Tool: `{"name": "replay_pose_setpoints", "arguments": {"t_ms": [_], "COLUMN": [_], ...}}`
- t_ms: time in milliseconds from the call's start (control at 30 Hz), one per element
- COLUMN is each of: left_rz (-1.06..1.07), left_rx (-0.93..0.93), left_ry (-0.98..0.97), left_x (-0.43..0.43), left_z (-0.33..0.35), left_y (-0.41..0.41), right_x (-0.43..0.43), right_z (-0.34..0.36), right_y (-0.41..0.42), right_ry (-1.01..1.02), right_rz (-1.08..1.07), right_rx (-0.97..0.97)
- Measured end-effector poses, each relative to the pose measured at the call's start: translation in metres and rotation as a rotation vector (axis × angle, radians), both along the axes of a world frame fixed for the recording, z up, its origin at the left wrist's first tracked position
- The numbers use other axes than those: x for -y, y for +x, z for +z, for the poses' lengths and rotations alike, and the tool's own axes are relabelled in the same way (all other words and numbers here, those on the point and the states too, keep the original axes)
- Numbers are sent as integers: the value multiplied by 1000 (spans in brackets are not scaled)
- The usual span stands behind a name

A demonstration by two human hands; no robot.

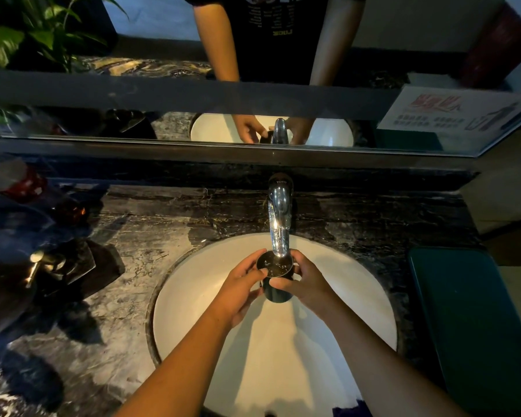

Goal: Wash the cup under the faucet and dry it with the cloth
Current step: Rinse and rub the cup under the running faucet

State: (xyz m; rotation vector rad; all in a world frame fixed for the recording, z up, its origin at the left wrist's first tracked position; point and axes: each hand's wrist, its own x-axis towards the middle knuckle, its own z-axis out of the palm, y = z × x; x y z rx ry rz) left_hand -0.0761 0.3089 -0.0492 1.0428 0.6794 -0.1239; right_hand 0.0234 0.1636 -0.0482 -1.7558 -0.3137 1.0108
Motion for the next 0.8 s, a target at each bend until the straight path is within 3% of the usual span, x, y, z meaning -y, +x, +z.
{"name": "replay_pose_setpoints", "arguments": {"t_ms": [267,800], "left_rz": [40,163], "left_rx": [-21,-134], "left_ry": [-88,35], "left_x": [3,3], "left_z": [-1,8], "left_y": [3,-2], "right_x": [-3,-10], "right_z": [0,4], "right_y": [6,3], "right_ry": [-83,-153], "right_rz": [11,-5], "right_rx": [82,182]}}
